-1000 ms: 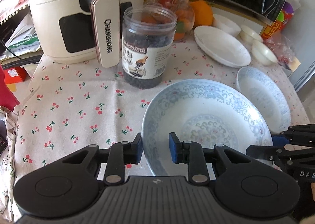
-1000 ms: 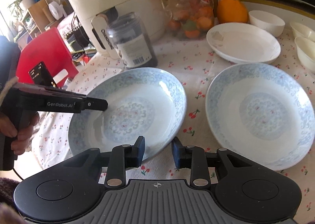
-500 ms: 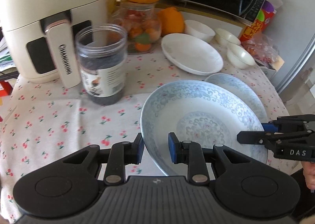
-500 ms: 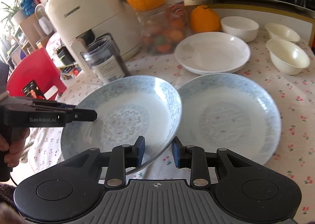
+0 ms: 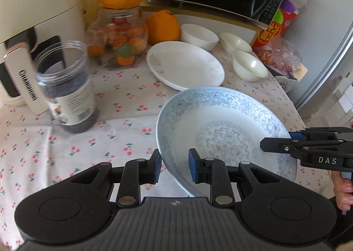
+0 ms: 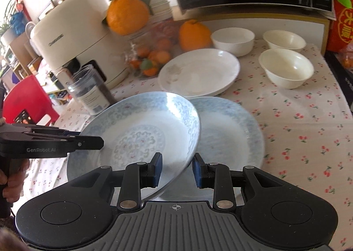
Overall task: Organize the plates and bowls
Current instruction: 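Lift the blue-patterned plate and lower it onto the other blue-patterned plate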
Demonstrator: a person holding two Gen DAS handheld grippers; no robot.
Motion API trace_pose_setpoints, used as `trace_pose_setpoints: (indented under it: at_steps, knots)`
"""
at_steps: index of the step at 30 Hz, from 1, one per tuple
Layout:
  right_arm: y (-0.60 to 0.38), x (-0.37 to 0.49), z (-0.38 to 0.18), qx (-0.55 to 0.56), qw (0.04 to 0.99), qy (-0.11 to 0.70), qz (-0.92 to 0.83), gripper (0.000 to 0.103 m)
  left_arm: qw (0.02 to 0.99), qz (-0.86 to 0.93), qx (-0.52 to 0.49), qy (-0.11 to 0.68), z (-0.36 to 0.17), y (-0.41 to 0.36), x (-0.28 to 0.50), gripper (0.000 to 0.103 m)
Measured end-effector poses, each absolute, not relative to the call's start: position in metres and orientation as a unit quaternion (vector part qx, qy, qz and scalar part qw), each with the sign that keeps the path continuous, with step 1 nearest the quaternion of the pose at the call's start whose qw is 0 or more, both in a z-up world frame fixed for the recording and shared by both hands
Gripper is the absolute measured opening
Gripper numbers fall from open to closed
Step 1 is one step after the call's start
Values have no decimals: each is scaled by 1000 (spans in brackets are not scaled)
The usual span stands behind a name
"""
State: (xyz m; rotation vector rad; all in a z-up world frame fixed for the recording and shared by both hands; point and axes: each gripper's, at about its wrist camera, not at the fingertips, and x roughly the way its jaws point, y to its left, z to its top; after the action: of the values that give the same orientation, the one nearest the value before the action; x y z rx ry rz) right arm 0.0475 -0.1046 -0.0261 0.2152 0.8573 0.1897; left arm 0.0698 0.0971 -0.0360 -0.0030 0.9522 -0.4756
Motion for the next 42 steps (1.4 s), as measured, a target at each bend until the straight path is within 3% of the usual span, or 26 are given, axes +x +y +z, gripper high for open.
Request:
trace_pose_setpoints:
  at_steps: [16, 42]
  knots:
    - [-149, 61, -36, 102, 898, 424, 55, 29, 851, -237, 38, 467, -50, 47, 85, 24]
    - [-142, 64, -47, 52, 893, 445, 35, 29, 843, -219, 95, 482, -62, 29, 83, 22]
